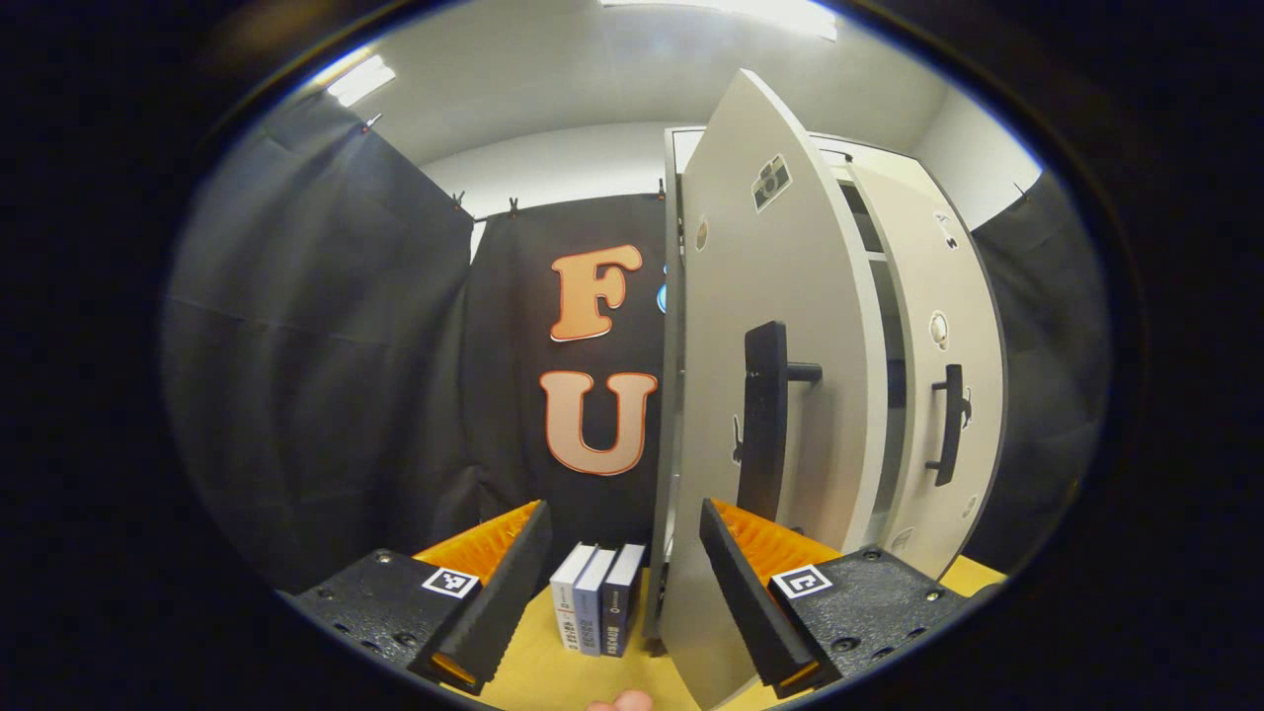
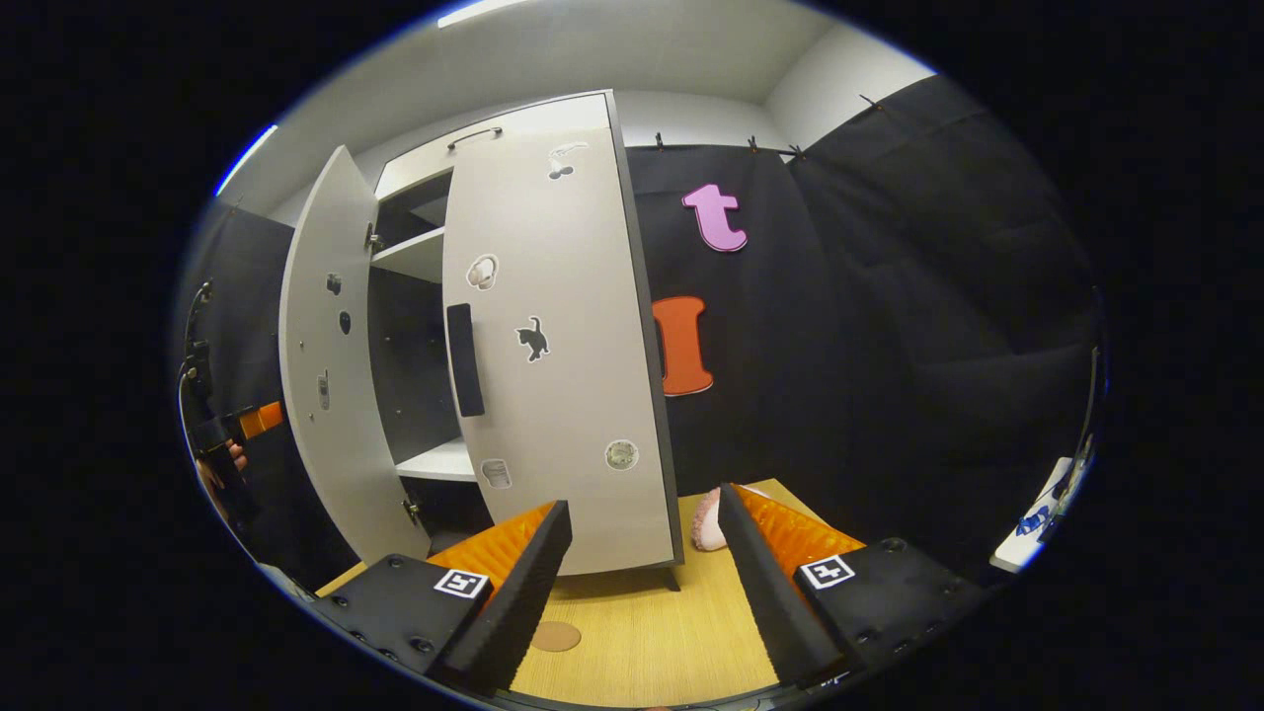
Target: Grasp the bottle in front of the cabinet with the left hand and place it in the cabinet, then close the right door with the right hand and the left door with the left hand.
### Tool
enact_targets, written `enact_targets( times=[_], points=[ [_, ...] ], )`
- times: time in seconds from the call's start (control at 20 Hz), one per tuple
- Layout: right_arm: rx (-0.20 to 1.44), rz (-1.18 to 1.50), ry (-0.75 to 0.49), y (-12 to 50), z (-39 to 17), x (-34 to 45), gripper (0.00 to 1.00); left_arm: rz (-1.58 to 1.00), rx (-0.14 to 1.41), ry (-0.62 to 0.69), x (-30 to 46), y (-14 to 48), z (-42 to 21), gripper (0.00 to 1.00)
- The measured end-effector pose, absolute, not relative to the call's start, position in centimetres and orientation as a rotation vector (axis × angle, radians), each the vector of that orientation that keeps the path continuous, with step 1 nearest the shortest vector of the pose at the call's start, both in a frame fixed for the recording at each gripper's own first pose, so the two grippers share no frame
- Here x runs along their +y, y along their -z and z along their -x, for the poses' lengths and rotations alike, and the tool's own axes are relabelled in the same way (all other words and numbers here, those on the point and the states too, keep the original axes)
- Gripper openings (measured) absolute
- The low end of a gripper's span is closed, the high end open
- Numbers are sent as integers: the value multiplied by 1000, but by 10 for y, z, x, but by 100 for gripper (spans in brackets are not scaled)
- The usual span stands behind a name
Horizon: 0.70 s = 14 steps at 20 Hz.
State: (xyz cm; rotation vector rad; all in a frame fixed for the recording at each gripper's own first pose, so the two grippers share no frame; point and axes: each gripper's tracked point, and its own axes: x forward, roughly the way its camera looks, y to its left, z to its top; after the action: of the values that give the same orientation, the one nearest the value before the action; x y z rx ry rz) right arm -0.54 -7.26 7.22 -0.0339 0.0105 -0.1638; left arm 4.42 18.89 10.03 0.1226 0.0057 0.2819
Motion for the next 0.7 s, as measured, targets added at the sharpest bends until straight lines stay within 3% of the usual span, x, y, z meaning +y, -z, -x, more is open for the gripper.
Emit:
enact_targets(
  times=[0.15,0.25,0.3,0.45,0.7],
  points=[
    [8,36,173,-73,7,-76,98,-94,22,-218,160,-91,-57,89],
    [4,33,181,-74,7,-80,98,-91,36,-170,140,-84,-67,93],
    [4,30,186,-74,7,-82,98,-99,43,-148,131,-79,-71,89],
    [1,16,203,-74,11,-87,98,-135,58,-126,116,-71,-80,95],
    [-1,11,231,-75,14,-97,98,-80,75,-54,83,-57,-100,95]
  ],
)
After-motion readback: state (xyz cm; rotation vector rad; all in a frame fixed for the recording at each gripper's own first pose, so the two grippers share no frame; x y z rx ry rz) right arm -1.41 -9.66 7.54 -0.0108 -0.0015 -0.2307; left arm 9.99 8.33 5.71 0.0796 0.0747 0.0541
